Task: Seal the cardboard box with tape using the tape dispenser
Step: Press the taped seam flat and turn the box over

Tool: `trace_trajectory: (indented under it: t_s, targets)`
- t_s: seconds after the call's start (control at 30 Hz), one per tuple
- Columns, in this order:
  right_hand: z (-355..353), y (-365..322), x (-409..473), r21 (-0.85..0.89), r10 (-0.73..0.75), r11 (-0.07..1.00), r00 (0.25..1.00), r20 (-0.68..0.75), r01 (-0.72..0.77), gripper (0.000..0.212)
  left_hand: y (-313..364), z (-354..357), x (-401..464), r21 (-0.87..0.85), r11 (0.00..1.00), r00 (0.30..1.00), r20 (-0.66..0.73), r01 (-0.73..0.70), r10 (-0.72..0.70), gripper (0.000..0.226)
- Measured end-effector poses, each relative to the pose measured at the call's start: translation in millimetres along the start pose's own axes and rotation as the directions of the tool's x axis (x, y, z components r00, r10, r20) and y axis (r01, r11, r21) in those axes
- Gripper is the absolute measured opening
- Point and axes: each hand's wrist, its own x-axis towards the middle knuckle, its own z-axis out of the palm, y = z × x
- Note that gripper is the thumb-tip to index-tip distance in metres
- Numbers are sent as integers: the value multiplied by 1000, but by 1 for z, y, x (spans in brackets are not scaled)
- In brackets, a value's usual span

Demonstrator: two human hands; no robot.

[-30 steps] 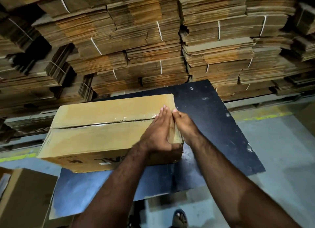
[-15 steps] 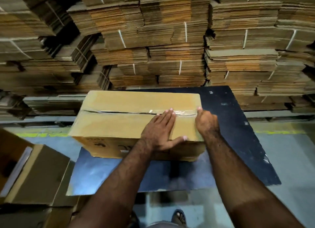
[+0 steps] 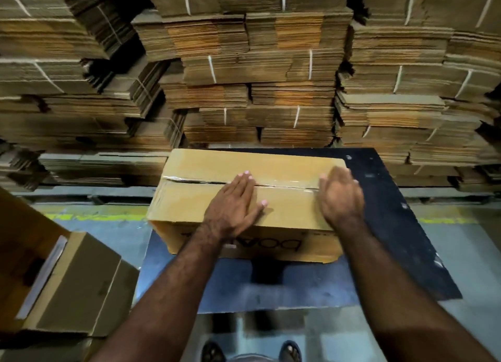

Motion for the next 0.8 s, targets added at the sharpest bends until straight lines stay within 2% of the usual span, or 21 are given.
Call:
trace_trajectory:
  t_s: [0.07,0.13,0.2,0.27,0.33,0.37,0.47,0.5,0.57,0.7,0.8]
  targets:
    - [10,-25,-18,-2,-90,996,989,115,91,63,-13,-4,-4,-12,997,997,-6,80,-80,92]
    - [19,-50,-36,14,-178,984,970,164,178,65,-32,-10,-9,24,974,971,-85,225,-222,91]
    - [23,-81,-52,65,-331,944,923,199,324,63,-54,-18,-10,23,908,899,-157,417,-409,84]
    - [28,-115,-67,111,-482,875,831,277,471,61,-75,-27,-14,-11,813,801,-168,582,-575,87]
    - [33,-149,-76,156,-581,811,749,317,564,60,-90,-35,-14,-139,724,710,-140,676,-690,97]
    - [36,-166,-79,179,-616,784,714,333,594,61,-96,-40,-14,-225,679,672,-121,699,-731,95]
    - [48,-207,-83,227,-683,720,612,398,656,64,-121,-48,-13,-446,571,592,-107,690,-799,48]
    - [52,-218,-86,239,-698,703,585,414,670,65,-129,-49,-15,-498,550,582,-106,671,-806,39]
    - [60,-236,-89,255,-721,676,552,419,691,64,-146,-45,-18,-581,515,581,-89,630,-809,33]
    - [73,-261,-89,222,-748,646,547,377,730,63,-171,-36,-22,-731,455,631,-42,509,-775,21]
    - [80,-269,-81,189,-742,641,538,400,744,61,-186,-26,-36,-906,304,714,-3,294,-700,26]
